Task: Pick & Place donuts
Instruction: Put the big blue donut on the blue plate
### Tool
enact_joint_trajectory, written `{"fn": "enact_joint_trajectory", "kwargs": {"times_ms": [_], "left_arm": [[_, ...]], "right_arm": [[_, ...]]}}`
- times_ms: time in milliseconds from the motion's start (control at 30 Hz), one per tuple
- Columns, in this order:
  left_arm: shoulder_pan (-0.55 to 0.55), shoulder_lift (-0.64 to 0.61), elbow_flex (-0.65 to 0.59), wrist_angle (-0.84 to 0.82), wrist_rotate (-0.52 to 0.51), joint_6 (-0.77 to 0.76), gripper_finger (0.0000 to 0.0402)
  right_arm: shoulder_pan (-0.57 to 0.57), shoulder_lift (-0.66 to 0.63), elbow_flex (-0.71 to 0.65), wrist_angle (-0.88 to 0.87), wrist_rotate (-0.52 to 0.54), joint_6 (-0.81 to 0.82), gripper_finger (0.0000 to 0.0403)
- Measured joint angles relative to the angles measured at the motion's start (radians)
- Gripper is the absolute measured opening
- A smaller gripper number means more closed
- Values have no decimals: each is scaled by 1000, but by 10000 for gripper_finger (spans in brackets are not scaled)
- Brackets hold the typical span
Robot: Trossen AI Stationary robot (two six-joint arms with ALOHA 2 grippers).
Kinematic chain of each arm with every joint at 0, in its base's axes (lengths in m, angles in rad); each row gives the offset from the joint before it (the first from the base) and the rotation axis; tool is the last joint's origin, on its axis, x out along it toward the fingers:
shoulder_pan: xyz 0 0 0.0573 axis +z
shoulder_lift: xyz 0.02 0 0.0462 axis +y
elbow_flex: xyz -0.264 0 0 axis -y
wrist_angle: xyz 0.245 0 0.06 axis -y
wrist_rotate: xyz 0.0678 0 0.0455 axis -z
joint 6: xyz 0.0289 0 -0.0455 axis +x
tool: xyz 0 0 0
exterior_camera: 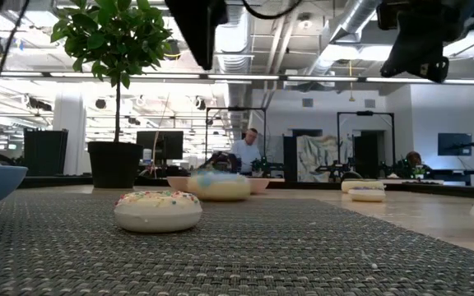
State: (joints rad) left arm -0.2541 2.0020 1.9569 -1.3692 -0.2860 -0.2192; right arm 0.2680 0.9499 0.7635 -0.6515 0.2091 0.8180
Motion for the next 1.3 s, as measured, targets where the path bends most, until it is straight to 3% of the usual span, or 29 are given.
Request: {"fn": "enact_joint_trajectory", "kwargs": {"times_ms": [233,433,667,900,1300], "left_arm": [[-9,-247,-377,313,11,-133,164],[-9,-353,-579,513,15,-279,164],[15,-312,-622,580,-1,-449,170],[70,-238,-622,583,17,-579,205],[156,-175,-621,607,12,-744,243]], "right_arm": [[16,80,0,5,-1,55,0],[39,143,0,11,-1,57,0],[37,198,0,13,0,26,0],[35,236,0,28,0,-122,0],[9,180,0,28,-56,-354,0]]}}
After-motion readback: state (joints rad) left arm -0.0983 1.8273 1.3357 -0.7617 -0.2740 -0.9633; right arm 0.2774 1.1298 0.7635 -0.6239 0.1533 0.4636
